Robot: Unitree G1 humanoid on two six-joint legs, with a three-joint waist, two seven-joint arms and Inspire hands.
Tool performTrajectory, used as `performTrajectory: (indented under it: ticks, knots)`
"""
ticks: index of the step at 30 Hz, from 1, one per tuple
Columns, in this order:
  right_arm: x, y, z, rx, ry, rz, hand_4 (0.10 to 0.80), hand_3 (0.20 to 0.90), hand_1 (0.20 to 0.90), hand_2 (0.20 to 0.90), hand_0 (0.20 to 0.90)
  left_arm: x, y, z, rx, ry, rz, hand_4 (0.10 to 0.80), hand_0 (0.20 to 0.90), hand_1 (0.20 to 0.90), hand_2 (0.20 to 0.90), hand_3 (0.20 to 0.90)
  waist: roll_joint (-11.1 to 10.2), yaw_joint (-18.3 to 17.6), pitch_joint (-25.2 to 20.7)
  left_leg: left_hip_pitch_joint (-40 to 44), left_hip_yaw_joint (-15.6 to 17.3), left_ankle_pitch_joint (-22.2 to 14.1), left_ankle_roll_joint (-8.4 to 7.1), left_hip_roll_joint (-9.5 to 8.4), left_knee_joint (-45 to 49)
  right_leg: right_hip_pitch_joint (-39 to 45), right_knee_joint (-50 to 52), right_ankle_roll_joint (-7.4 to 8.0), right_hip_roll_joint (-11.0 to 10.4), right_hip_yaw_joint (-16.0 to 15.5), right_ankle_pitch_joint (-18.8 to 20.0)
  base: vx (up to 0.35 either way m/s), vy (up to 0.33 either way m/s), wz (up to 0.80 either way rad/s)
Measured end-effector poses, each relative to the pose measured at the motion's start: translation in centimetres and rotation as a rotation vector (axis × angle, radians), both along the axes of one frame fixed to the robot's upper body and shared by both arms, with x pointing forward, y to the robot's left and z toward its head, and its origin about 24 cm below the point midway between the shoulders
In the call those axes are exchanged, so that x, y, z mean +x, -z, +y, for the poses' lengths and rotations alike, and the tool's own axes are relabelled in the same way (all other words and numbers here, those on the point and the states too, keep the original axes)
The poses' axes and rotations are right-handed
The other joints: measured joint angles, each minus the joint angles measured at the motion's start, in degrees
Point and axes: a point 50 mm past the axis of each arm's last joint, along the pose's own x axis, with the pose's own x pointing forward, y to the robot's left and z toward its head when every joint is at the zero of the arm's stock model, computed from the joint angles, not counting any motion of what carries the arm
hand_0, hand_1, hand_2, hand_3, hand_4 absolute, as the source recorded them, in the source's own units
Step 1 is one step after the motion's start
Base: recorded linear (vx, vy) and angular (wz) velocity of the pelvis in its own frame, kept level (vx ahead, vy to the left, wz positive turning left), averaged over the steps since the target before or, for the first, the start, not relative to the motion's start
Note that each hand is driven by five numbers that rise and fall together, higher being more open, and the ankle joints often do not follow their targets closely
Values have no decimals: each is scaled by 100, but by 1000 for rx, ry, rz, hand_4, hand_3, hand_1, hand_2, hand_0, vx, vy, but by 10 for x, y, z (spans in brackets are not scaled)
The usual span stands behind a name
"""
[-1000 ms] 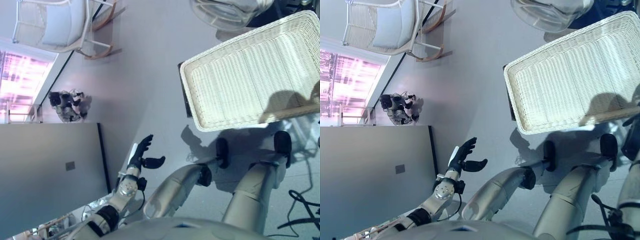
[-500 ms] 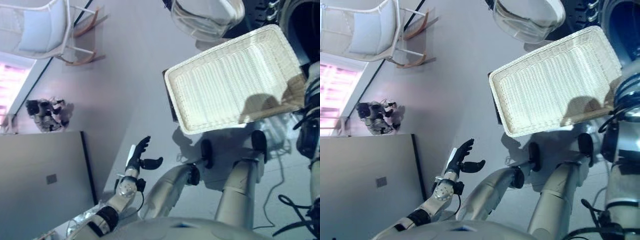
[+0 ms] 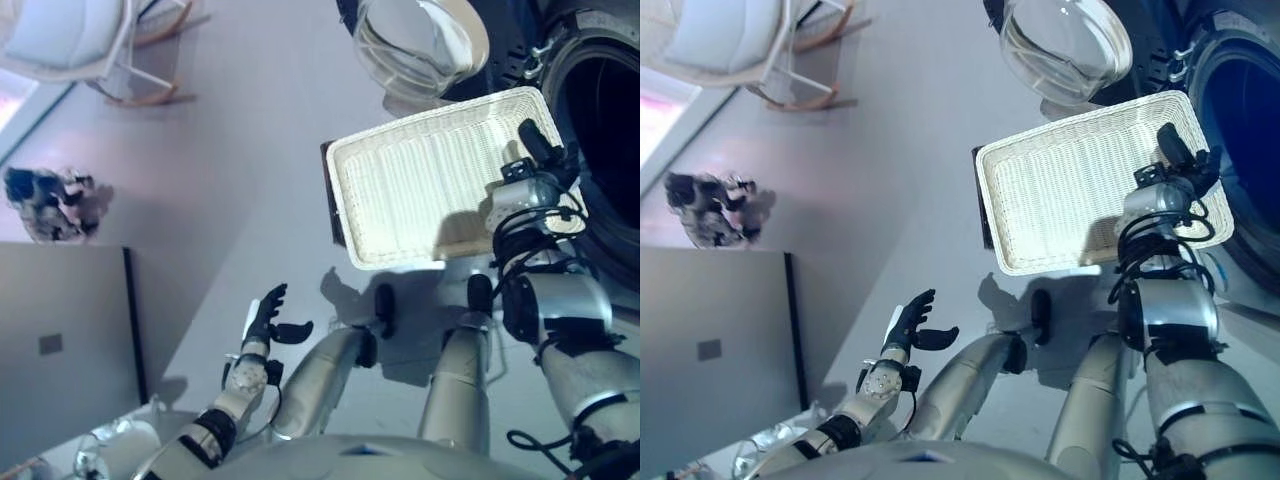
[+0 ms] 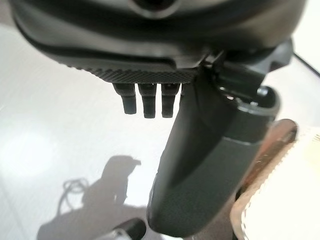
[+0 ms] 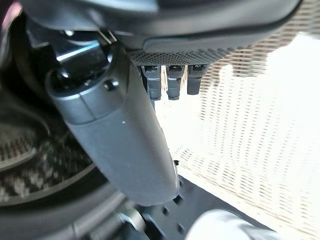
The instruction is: Pick up the clothes and place them into the washing machine
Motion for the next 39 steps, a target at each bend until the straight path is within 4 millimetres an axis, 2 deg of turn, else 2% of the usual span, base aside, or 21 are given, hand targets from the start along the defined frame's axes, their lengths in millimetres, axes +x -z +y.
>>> performTrajectory:
  ticks: [2,5,9,13,17,18,23,29,33,39]
  knots:
    - [-8,22,6,4,-28,16,800,900,900,900,900,-3,4,7,9,-28,27,800,900,900,900,900,-159,-4,59,231,-101,-19,-16,51,-25,333,-148,-1,8,-139,1,108,-72,13]
    - [-22,66,32,43,-106,81,800,900,900,900,900,-8,8,20,26,-75,53,800,900,900,900,900,-468,-27,24,655,-197,-34,-41,110,-218,824,-390,-4,19,-308,0,115,-92,9]
    - [-52,119,62,82,-206,177,800,900,900,900,900,-15,12,38,46,-139,94,800,900,900,900,900,-902,-54,-126,1139,-339,-74,-98,172,-411,1460,-745,-6,31,-572,1,113,-102,16]
    - [-92,164,77,48,-318,321,800,900,900,900,900,-29,20,54,71,-182,167,800,900,900,900,900,-1347,-129,-389,1594,-433,-92,-95,231,-598,2034,-1004,-12,56,-773,-5,108,-100,15]
    - [-135,199,78,-36,-440,475,800,900,900,900,900,-46,25,70,92,-221,225,800,900,900,900,900,-1683,-177,-666,2095,-429,-104,-119,310,-842,2576,-1225,-59,92,-938,-41,95,-83,7]
    - [-153,211,77,-65,-476,541,800,900,900,900,900,-52,28,73,99,-227,246,800,900,900,900,900,-1738,-218,-760,2237,-421,-104,-125,336,-913,2694,-1262,-74,104,-969,-59,95,-85,9]
    - [-225,249,75,-249,-693,870,800,900,900,900,900,-81,37,81,124,-197,339,800,900,900,900,900,-1763,-321,-1323,2692,-376,-89,-194,462,-1222,3112,-1424,-101,181,-1094,-163,75,-84,4]
    - [-308,280,69,-225,-800,1227,800,900,900,900,900,-110,47,80,140,-142,465,800,900,900,900,900,-1704,-383,-1688,3171,-453,-73,-242,527,-1463,3602,-1602,-117,241,-1225,-184,27,-75,6]
    - [-331,285,70,-267,-895,1341,800,900,900,900,900,-115,48,84,157,-113,499,800,900,900,900,900,-1790,-442,-1817,3326,-527,-24,-293,570,-1609,3799,-1597,-150,248,-1413,-247,-1,-53,21]
    - [-335,285,69,-273,-909,1365,800,900,900,900,900,-119,49,84,137,-93,530,800,900,900,900,900,-1785,-477,-1962,3357,-541,-27,-317,595,-1609,3819,-1555,-145,249,-1461,-282,-5,-30,6]
